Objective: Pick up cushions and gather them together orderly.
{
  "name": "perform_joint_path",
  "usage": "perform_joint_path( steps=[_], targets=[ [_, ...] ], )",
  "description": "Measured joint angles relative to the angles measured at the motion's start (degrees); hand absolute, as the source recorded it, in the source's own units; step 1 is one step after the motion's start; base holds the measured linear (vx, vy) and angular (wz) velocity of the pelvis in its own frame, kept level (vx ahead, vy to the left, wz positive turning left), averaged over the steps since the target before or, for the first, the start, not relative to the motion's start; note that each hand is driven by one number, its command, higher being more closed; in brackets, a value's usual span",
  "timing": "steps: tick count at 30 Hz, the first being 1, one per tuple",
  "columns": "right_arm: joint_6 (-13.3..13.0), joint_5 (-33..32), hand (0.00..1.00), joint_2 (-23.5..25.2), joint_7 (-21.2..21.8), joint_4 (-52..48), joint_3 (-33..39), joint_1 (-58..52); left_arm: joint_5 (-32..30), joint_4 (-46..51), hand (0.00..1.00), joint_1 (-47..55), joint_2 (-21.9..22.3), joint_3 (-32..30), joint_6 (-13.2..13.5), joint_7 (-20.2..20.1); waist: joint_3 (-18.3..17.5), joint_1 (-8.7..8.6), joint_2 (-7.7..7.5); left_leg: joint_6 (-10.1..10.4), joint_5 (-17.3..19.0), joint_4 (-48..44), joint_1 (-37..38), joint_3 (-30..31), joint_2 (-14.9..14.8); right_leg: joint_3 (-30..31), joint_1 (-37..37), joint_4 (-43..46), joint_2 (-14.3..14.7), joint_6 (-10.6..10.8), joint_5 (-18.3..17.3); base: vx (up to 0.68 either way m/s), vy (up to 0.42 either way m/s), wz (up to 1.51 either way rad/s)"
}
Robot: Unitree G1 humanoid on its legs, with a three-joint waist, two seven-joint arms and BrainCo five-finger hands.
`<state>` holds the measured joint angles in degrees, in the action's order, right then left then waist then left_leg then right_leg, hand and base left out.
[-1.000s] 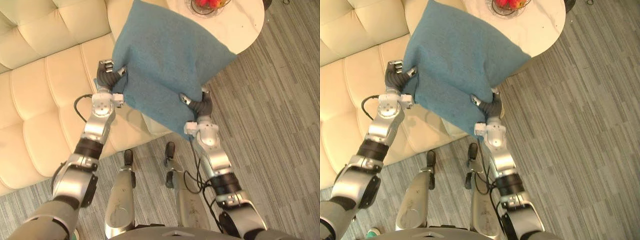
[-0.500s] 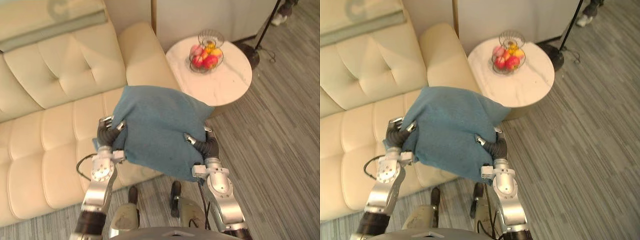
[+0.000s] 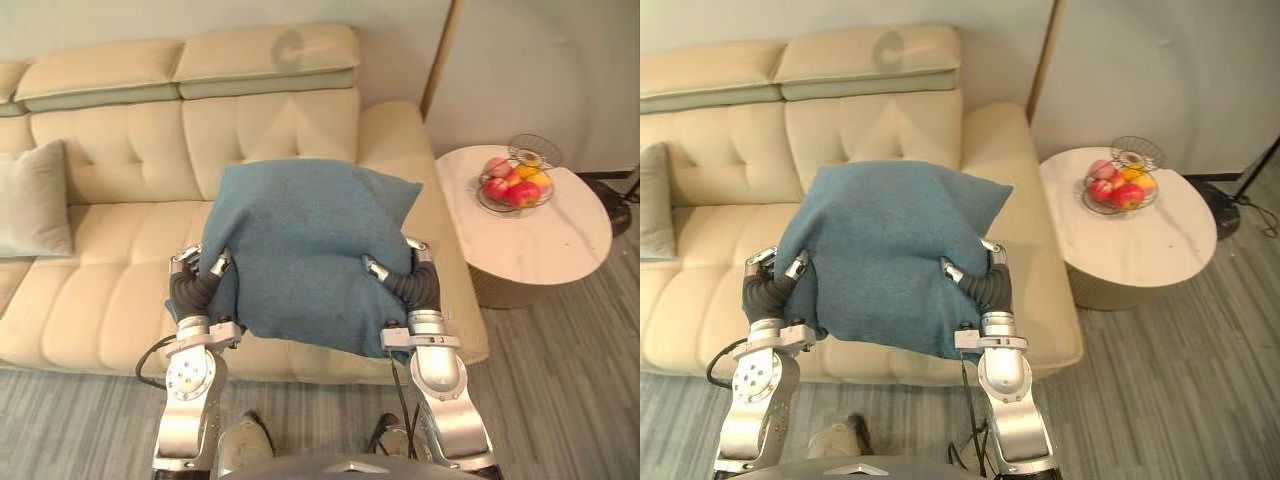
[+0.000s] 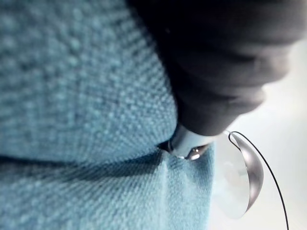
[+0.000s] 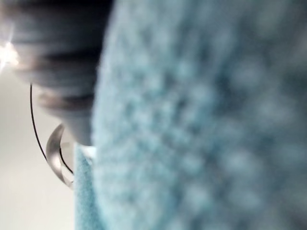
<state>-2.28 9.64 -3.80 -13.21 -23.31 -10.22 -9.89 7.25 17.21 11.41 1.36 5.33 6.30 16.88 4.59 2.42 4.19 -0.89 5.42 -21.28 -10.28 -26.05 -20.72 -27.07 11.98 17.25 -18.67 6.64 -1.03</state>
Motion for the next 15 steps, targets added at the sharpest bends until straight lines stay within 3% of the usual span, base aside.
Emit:
perform_joint_path(
  steps=[1, 2, 4, 6, 8, 9, 10, 11, 12, 13, 15],
  targets=[
    [-0.06, 0.53, 1.0, 0.06, -0.26, 2.25, 0.5, 1.12, 0.34, -1.94, 1.0, -1.04, 0.06, 0.46, 0.71, 0.02, -0.8, -0.7, 0.14, 8.13, -0.01, 1.5, 0.24, -0.69, 1.76, 0.4, -0.49, -2.54, -1.04, 1.18, 2.8, -0.09, 0.537, 0.49],
    [-0.04, 1.0, 1.0, 1.17, -0.29, 6.46, 0.99, 2.43, 0.68, -4.44, 1.0, -1.85, -1.44, 0.36, 1.13, 0.26, -1.68, -1.33, -2.33, 7.75, -0.19, 2.38, -0.92, -0.15, 4.68, 2.03, -1.62, -7.77, -1.04, 1.13, 5.12, -0.06, 0.47, 0.61],
    [0.01, 1.48, 1.0, 2.53, -0.27, 9.82, 1.51, 2.74, 1.14, -7.67, 1.0, -3.07, -2.61, 0.43, 1.12, 0.29, -2.2, -1.51, -4.59, 6.7, -0.09, 1.84, -2.33, 1.49, 6.93, 2.1, -4.76, -12.67, -0.48, 0.96, 7.62, 0.02, 0.228, 0.55],
    [0.32, 2.1, 1.0, 3.69, -0.18, 12.77, 1.95, 2.82, 1.46, -11.22, 1.0, -2.84, -3.21, 0.35, 1.06, 0.62, -2.09, -0.82, -5.22, 4.61, 2.54, -2.4, -4.13, 2.87, 8.04, 1.35, -6.66, -13.03, -0.96, 0.44, 9.58, -0.01, 0.224, 0.41],
    [0.7, 2.1, 1.0, 3.69, 0.06, 13.94, 1.97, 2.66, 1.45, -12.13, 1.0, -2.84, -3.31, 0.5, 1.01, 0.56, -1.94, -0.61, -5.26, 3.84, 4.46, -5.36, -6.05, 4.23, 8.45, 1.31, -6.07, -10.82, -1.99, 0.12, 9.14, -0.1, 0.262, 0.31],
    [1.0, 2.1, 1.0, 3.56, 0.16, 14.76, 1.95, 2.62, 1.43, -12.36, 1.0, -2.84, -3.64, 0.85, 0.79, 0.23, -1.38, -0.44, -5.93, 3.31, 5.91, -7.01, -6.71, 4.47, 9.33, 1.81, -5.19, -8.11, -3.5, -1.61, 6.68, -0.13, 0.284, 0.27],
    [1.24, 2.1, 1.0, 3.58, 0.16, 15.89, 2.3, 2.63, 1.42, -12.57, 1.0, -2.78, -3.74, 1.43, 0.28, 0.04, -0.4, -0.42, -6.39, 2.55, 7.41, -8.15, -6.66, 4.55, 10.42, 4.09, -3.73, -3.98, -5.04, -5.15, 4.0, -0.11, 0.215, 0.15],
    [1.32, 2.1, 1.0, 3.57, 0.17, 16.22, 2.4, 2.61, 1.42, -12.67, 1.0, -2.69, -3.77, 1.53, 0.15, -0.03, 0.0, -0.55, -6.49, 2.23, 7.67, -8.3, -6.52, 4.62, 10.85, 6.22, -2.49, -1.5, -5.37, -7.34, 3.38, -0.13, 0.221, 0.15],
    [1.31, 2.1, 1.0, 3.62, 0.23, 17.18, 2.38, 2.64, 1.41, -12.69, 1.0, -2.67, -4.34, 1.5, -0.41, -0.19, 1.01, -1.25, -7.26, 1.74, 7.93, -7.84, -5.9, 5.53, 11.99, 12.87, 0.89, 5.54, -5.11, -8.3, 1.57, -0.09, 0.131, 0.16],
    [1.32, 2.1, 1.0, 3.81, 0.3, 17.86, 2.38, 2.56, 1.4, -12.72, 1.0, -2.66, -5.03, 1.5, -0.7, -0.36, 1.73, -1.63, -7.83, 1.52, 7.96, -6.86, -5.17, 6.03, 12.41, 16.02, 2.21, 8.68, -3.76, -7.03, -1.27, -0.09, 0.063, 0.26],
    [1.32, 2.1, 1.0, 4.08, 0.62, 18.34, 2.35, 2.7, 1.35, -12.88, 1.0, -2.67, -6.05, 1.45, -1.04, -0.96, 1.9, -2.24, -9.41, 1.41, 6.06, -2.42, -4.87, 6.58, 14.0, 18.91, 3.51, 7.41, 3.57, -4.5, -8.72, 0.0, -0.084, 0.22]
  ],
)
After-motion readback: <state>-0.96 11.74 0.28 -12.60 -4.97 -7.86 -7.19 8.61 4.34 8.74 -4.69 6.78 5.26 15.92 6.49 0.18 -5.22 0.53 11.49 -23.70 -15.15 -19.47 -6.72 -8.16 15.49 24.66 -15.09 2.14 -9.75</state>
